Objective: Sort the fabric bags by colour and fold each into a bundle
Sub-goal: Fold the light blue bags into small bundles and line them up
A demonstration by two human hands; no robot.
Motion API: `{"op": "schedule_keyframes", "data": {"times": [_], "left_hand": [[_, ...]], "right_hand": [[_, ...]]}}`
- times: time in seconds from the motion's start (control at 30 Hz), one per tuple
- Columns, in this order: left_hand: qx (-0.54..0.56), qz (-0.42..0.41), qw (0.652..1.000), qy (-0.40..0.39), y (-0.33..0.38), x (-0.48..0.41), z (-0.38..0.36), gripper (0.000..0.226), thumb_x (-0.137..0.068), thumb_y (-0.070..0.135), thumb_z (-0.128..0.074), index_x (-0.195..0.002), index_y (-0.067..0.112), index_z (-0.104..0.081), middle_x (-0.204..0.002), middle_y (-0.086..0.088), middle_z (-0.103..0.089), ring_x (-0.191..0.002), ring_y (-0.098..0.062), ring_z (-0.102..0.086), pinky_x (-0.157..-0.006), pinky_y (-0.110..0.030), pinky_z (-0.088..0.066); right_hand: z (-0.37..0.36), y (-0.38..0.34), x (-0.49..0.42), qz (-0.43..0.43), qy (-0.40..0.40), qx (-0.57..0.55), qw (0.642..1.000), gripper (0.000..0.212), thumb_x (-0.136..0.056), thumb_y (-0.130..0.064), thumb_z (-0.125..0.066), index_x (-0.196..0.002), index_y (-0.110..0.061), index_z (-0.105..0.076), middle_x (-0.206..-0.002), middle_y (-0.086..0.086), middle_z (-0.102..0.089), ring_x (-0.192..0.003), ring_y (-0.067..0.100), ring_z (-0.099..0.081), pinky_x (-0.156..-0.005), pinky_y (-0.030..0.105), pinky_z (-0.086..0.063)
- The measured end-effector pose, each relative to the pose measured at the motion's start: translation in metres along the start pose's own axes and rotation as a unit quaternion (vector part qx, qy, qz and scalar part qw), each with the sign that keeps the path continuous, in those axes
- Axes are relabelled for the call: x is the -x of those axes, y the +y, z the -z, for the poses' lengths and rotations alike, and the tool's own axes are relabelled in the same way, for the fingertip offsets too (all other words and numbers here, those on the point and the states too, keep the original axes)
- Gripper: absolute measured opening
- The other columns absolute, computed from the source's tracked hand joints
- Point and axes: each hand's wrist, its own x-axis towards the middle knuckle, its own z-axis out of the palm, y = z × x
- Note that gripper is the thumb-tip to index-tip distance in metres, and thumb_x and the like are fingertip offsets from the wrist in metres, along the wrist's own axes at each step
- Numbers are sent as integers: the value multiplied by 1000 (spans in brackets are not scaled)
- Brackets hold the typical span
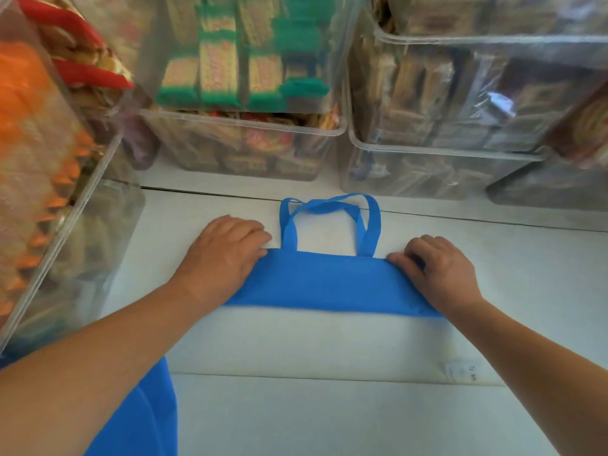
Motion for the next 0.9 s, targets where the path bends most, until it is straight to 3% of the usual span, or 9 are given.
{"op": "schedule_keyframes", "data": {"times": [0.13, 0.23, 0.3, 0.37, 0.43, 0.57, 0.7, 0.77, 0.9], "left_hand": [[-4, 21, 991, -132, 22, 24, -1, 70, -103, 62, -17, -162, 26, -26, -171, 6, -16, -158, -13, -13, -128, -39, -12], [-59, 43, 979, -193, 29, 20, -1, 79, -97, 70, 2, -164, 29, 5, -170, 8, 15, -158, -16, 13, -129, -46, 0], [-67, 48, 975, -204, 32, 18, 0, 80, -94, 72, 7, -163, 30, 12, -169, 8, 21, -156, -15, 21, -128, -46, 4], [-73, 52, 977, -194, 33, 18, -1, 81, -94, 72, 9, -163, 30, 11, -170, 8, 21, -156, -15, 22, -128, -46, 4], [-69, 57, 975, -202, 34, 18, 0, 81, -93, 73, 9, -163, 31, 11, -170, 9, 21, -156, -13, 23, -128, -46, 4], [-54, 56, 976, -204, 31, 16, 1, 80, -92, 72, 8, -161, 34, 17, -166, 13, 27, -154, -10, 27, -128, -44, 9], [-3, 56, 979, -197, 23, 18, 1, 79, -93, 67, 2, -164, 34, 0, -170, 13, 13, -156, -8, 17, -128, -36, 5], [3, 74, 986, -149, 23, 26, 3, 76, -95, 64, -10, -162, 31, -25, -170, 7, -17, -153, -15, -10, -127, -42, -18], [-16, 79, 996, -40, 30, 43, 0, 63, -94, 63, -37, -139, 26, -60, -123, 3, -56, -108, -24, -50, -90, -43, -52]], "right_hand": [[-1, 2, -5, -19, -27, 17, 999, 47, -91, -61, -59, -67, -21, -57, -66, -7, -52, -70, 24, -52, -61, 32, -36], [9, -12, -10, -33, -13, 105, 994, 45, -93, -61, -53, -75, -22, -63, -74, -4, -58, -78, 30, -57, -72, 37, -37], [14, -39, -9, -40, -3, 131, 991, 38, -96, -52, -48, -102, -22, -71, -106, 5, -68, -105, 36, -60, -93, 50, -43], [16, -77, -3, -57, -40, 100, 993, 52, -100, -55, -33, -138, -29, -59, -150, 10, -52, -142, 37, -41, -122, 58, -20], [8, -101, 8, -74, -147, 94, 982, 70, -97, -74, -14, -158, -42, -27, -171, 4, -16, -158, 33, -8, -124, 53, 12], [-10, -100, 15, -87, -178, 89, 976, 84, -86, -90, -6, -160, -50, -4, -173, -3, 2, -159, 29, 5, -126, 53, 8], [-15, -96, 14, -80, -177, 89, 977, 85, -85, -92, -8, -159, -52, -4, -173, -5, 4, -158, 27, 7, -127, 51, 9], [-15, -92, 12, -72, -181, 76, 978, 85, -84, -93, -9, -159, -54, -4, -173, -7, 5, -158, 25, 9, -127, 50, 11], [-12, -78, 6, -35, -199, 37, 979, 82, -83, -91, 2, -158, -58, -7, -172, -12, 7, -159, 20, 11, -126, 46, 13]]}}
